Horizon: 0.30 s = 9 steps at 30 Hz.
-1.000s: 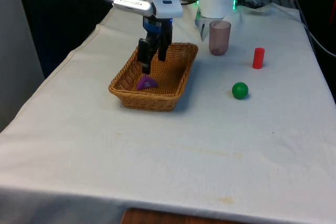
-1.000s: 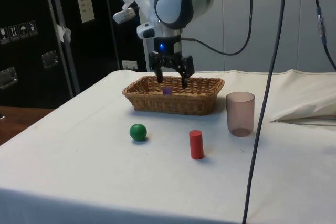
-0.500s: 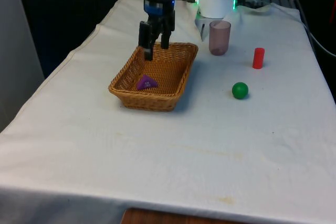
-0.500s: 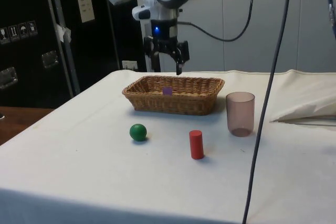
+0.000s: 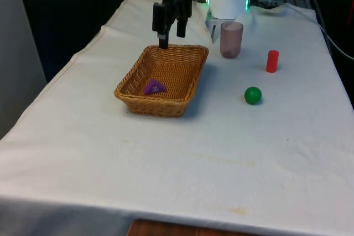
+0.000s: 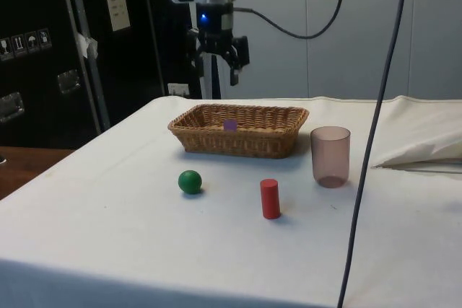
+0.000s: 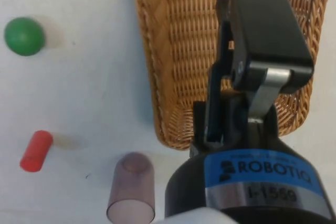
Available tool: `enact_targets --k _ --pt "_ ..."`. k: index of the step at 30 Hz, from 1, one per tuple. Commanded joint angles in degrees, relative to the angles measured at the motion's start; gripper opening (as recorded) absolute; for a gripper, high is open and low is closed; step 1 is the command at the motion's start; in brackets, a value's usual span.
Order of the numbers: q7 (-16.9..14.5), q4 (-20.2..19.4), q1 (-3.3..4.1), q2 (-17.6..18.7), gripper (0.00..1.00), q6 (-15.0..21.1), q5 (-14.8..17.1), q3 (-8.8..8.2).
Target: Pick up the triangular block and place it into the basket.
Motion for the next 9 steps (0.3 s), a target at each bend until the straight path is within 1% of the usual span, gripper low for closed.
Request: enact_targets --k 1,2,5,8,9 --pt "0.2 0.4 0.11 -0.1 1.0 -0.5 0.0 0.11" --pt "1.5 1.1 0.63 0.0 1.0 -1.1 -1.1 -0.06" --pt "2.6 2.6 0.97 -0.1 1.0 -2.5 -1.2 0.57" --pt "3.4 3.4 1.15 0.0 1.0 -3.2 -1.4 1.15" --pt "2.5 3.2 0.74 -0.1 1.0 -3.0 -0.4 1.49"
